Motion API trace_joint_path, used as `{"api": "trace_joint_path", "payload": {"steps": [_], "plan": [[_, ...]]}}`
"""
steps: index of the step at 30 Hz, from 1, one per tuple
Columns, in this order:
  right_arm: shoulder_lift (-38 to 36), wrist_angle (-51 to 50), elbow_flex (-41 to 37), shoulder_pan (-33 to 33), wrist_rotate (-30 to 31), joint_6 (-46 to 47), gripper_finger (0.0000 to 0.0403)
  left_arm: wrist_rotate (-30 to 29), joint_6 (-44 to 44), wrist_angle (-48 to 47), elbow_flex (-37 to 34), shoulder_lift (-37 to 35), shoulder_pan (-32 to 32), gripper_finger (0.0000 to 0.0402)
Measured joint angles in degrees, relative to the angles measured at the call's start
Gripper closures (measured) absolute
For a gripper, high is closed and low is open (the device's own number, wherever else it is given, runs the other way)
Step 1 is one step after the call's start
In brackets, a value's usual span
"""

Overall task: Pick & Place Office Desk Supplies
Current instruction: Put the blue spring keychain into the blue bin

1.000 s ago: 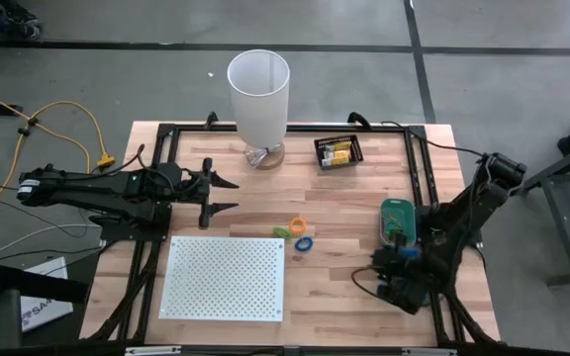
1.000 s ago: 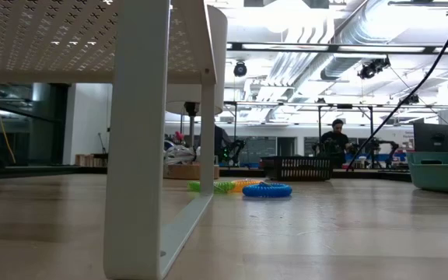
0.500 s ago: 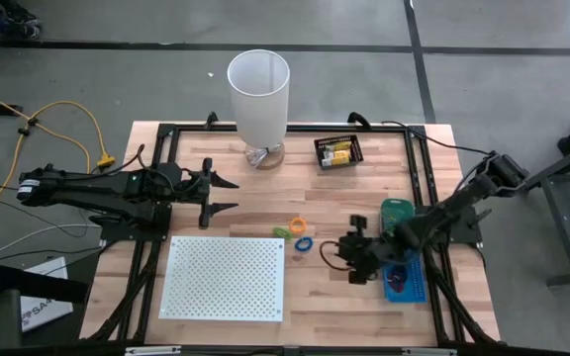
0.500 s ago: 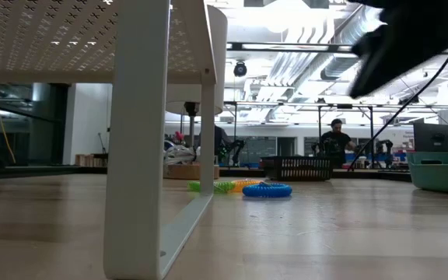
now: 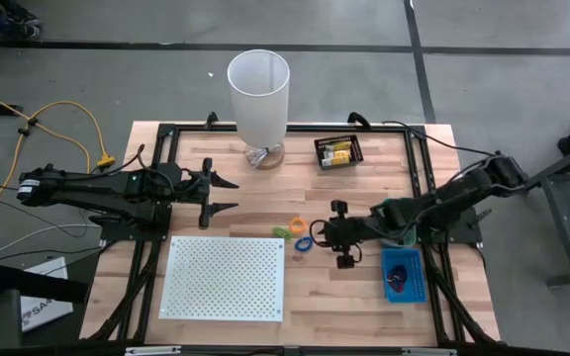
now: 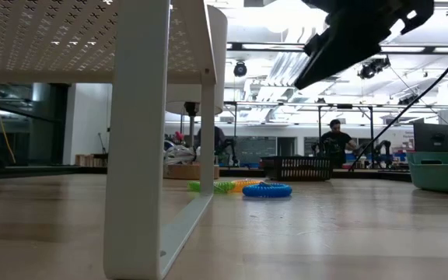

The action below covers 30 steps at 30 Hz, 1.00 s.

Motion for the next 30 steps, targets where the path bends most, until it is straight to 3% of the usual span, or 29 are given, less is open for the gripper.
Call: {"api": "trace_joint_path", "payload": {"steps": [4,15,30], "plan": [[3.32,0.30,-0.01,-1.11,-2.31,-0.02,0.0303,0.00,0.00,0.00,0.00,0.02,0.00,0.0181],[16.31,15.46,-0.07,-4.50,-12.35,-4.64,0.0303,0.02,0.00,0.00,0.00,0.02,0.02,0.0181],[23.47,20.91,-0.07,-4.79,-12.07,-4.35,0.0303,0.02,0.00,0.00,0.00,0.02,0.02,0.0181]]}}
